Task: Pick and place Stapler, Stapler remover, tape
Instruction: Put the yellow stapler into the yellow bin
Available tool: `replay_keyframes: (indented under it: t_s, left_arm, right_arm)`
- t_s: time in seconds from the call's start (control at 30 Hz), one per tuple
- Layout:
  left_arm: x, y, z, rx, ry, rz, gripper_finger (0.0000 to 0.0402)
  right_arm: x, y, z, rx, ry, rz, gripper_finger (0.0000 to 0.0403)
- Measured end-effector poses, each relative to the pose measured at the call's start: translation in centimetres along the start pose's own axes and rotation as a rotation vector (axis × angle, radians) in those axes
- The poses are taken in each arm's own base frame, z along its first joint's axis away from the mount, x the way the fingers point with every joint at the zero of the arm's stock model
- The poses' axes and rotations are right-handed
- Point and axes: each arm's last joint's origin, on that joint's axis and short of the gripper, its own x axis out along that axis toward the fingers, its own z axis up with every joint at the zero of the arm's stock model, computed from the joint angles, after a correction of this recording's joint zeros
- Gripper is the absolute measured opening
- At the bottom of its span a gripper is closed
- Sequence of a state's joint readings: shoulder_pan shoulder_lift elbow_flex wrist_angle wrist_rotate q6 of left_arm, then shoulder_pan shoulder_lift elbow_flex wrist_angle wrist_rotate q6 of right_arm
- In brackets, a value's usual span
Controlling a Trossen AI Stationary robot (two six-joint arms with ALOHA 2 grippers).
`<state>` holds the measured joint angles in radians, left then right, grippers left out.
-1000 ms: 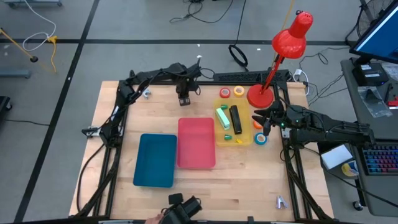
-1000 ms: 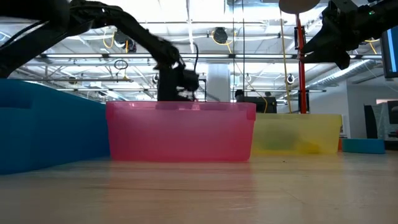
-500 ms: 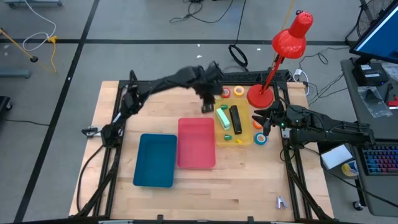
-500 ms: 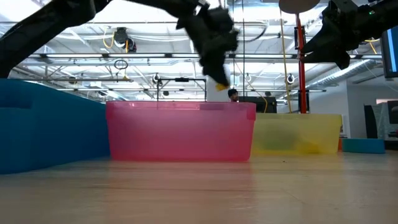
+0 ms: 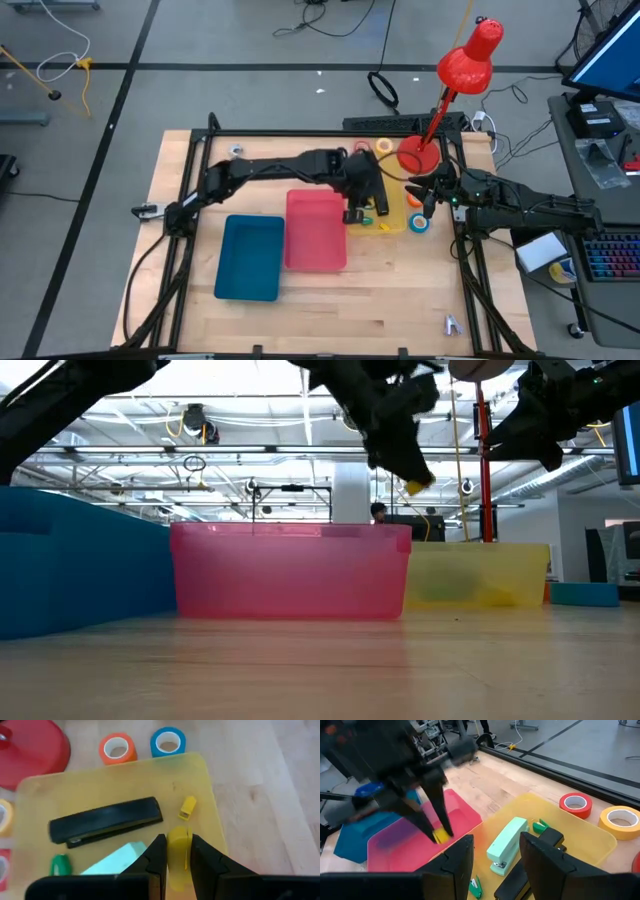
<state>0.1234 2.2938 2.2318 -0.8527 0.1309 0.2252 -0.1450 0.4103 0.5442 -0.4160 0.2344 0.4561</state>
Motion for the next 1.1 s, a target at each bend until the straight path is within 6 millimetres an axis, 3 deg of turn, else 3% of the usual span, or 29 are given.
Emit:
replay_keyframes:
  t_s: [0.3,0.5,1.1]
  left_arm:
    - [4.8,-0.8,-2.1,-0.112,0.137,-0.027,0.0064]
    - [5.7,-1.6,-3.0,-0.133,0.223,0.001,0.0063]
    - [7.5,-1.6,-4.0,-0.151,0.246,-0.001,0.01]
  right_arm:
    - [0.0,0.0,0.1,0.001,-0.004,0.006,0.0151]
    - [0.0,0.0,0.0,-0.006,-0.004,0.006,0.0153]
    - [0.0,0.1,0.2,-0.001,-0.023,0.015,0.015]
